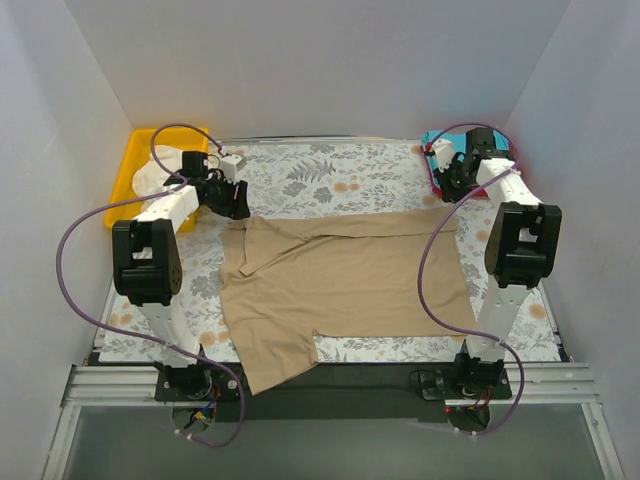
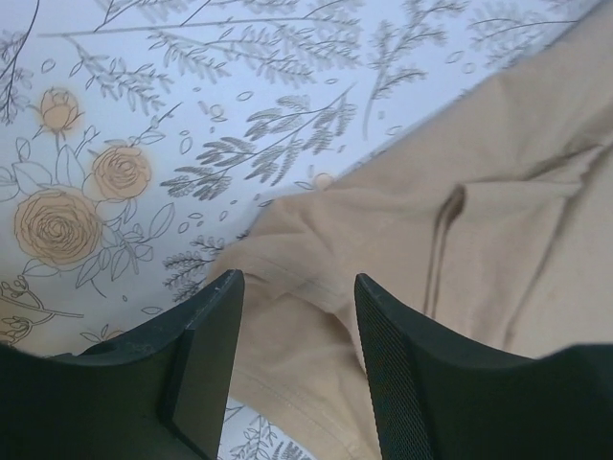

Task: Fold and stack the t-shirts
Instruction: Fold the tshirt

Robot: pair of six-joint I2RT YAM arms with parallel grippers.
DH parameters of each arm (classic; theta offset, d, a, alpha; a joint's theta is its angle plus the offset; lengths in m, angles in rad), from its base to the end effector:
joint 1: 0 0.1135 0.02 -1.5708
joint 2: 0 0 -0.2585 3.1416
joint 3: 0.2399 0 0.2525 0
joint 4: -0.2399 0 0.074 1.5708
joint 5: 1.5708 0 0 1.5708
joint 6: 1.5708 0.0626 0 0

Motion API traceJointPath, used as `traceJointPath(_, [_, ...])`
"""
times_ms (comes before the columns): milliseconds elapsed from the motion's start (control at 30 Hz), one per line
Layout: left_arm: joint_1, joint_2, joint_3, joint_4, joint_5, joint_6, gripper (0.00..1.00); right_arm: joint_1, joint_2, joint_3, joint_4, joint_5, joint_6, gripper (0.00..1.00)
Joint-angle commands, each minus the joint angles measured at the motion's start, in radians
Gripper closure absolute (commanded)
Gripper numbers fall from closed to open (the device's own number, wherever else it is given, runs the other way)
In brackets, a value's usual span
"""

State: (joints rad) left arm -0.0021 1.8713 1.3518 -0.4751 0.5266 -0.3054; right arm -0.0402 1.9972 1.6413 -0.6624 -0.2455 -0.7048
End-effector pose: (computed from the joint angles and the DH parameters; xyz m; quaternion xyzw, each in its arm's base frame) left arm 0.4089 -0.0323 0.1833 -0.0667 0.9263 -0.2886 0.2329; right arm 0.4487 -0.0028 0.2050 -0.3431 0.8917 0.0112 0.2950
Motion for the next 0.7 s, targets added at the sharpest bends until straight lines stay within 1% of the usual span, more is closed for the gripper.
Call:
traceJointPath(0, [-0.004,0.012,0.05,0.043,-0.083,-0.06,0.53,-0.006,0.026,0.061,-0.032,0.006,0.031,0.89])
traceJointPath(33, [-0.004,0.022,0.047,0.043,-0.089,-0.058,0.53,-0.006,0.02,0.055,-0.031,0.003,0.028,0.86])
traceJointPath(67, [-0.004,0.031,0.046,0.041,-0.106,-0.055,0.53,-0.006,0.02,0.043,-0.029,-0.003,0.027,0.8])
traceJointPath(133, [-0.004,0.067,0.049,0.039,-0.122,-0.061,0.53,0.0,0.043,0.041,-0.029,0.0,0.037,0.78])
traceJointPath(167, [-0.004,0.098,0.075,0.021,-0.134,-0.072,0.56,0.014,0.069,0.045,-0.029,0.021,0.039,0.8])
traceJointPath(367, [-0.007,0.152,0.09,0.018,-0.137,-0.078,0.55,0.033,0.15,0.051,-0.028,0.069,0.045,0.82])
traceJointPath(400, [-0.01,0.16,0.09,0.016,-0.14,-0.071,0.58,0.033,0.161,0.049,-0.028,0.075,0.045,0.83])
traceJointPath(433, [-0.01,0.172,0.093,0.015,-0.143,-0.069,0.64,0.034,0.164,0.042,-0.028,0.077,0.044,0.83])
traceJointPath(467, [-0.01,0.176,0.095,0.016,-0.169,-0.069,0.73,0.034,0.169,0.029,-0.026,0.081,0.044,0.83])
traceJointPath(500, [-0.01,0.192,0.098,0.027,-0.192,-0.073,0.85,0.036,0.17,0.023,-0.026,0.092,0.044,0.83])
traceJointPath(567, [-0.009,0.21,0.125,0.035,-0.23,-0.077,1.0,0.036,0.178,0.012,-0.02,0.103,0.048,0.83])
traceJointPath(667, [-0.001,0.238,0.183,0.062,-0.267,-0.084,1.0,0.036,0.205,0.021,0.001,0.152,0.076,0.83])
